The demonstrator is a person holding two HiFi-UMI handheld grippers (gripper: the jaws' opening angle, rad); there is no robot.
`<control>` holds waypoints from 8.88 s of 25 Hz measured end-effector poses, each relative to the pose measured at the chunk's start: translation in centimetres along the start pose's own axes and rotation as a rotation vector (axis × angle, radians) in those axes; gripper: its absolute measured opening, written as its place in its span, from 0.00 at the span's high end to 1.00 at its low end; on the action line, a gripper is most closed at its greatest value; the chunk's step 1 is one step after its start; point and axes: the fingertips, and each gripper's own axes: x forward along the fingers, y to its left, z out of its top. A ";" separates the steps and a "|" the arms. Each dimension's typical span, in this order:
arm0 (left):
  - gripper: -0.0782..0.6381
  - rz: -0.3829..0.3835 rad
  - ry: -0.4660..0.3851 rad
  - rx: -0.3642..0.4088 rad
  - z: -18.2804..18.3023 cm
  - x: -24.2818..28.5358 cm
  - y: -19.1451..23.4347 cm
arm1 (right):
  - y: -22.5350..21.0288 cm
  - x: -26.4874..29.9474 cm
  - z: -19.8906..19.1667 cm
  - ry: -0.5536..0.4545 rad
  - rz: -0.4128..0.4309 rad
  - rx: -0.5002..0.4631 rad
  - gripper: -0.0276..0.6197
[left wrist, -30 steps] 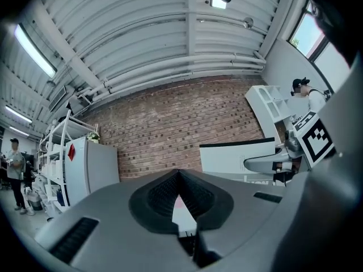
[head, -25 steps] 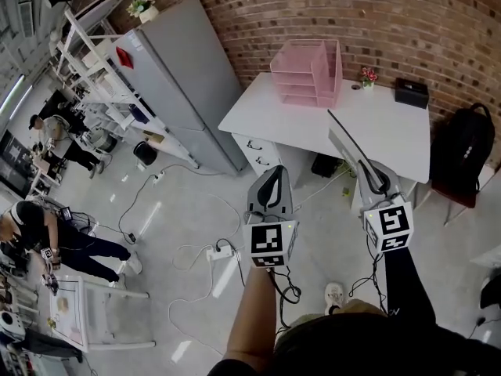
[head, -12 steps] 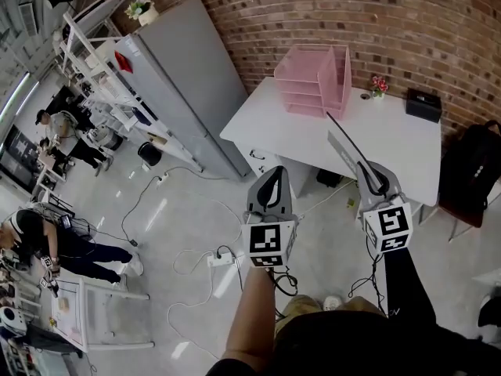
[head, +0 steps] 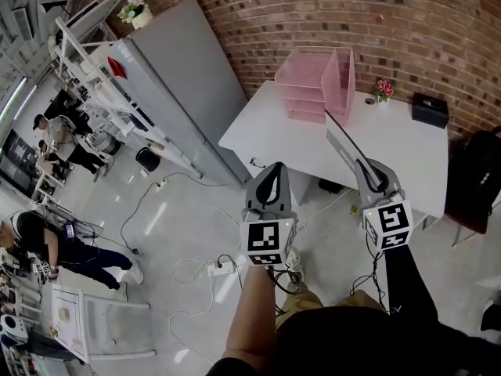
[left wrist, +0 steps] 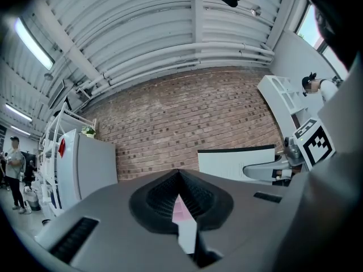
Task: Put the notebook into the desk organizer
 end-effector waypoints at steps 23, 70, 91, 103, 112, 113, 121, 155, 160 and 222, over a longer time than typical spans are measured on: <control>0.88 -0.292 -0.076 0.006 -3.6 25.5 17.2 | -2.3 28.2 -2.9 0.049 -0.222 0.075 0.95; 0.88 -0.466 0.078 -0.047 -15.5 39.9 23.4 | -7.6 37.9 -28.9 -0.244 -0.654 1.731 0.95; 0.88 -0.456 0.128 -0.022 -16.8 44.9 23.4 | -12.3 44.0 -29.7 -0.342 -0.766 1.805 0.93; 0.88 -0.457 0.146 -0.035 -17.7 45.6 23.5 | -12.1 46.3 -29.7 -0.284 -0.714 1.767 0.43; 0.88 -0.449 0.127 -0.068 -17.3 44.7 23.7 | -9.0 46.0 -27.4 -0.035 -0.516 1.359 0.43; 0.88 -0.453 0.127 -0.070 -17.4 44.5 23.6 | -8.6 45.7 -27.4 0.001 -0.500 1.319 0.43; 0.88 -0.472 0.108 -0.090 -16.6 42.5 22.7 | -6.8 42.9 -26.8 0.141 -0.426 1.065 0.43; 0.88 -0.462 0.143 -0.087 -18.2 43.1 22.8 | -8.1 44.7 -27.2 0.407 -0.424 0.379 0.96; 0.88 -0.453 0.143 -0.097 -18.1 44.5 23.1 | -9.4 46.3 -27.1 0.403 -0.428 0.379 0.96; 0.88 -0.301 -0.002 -0.056 -6.7 40.7 17.6 | -15.6 37.6 -1.3 -0.015 -0.322 0.020 0.96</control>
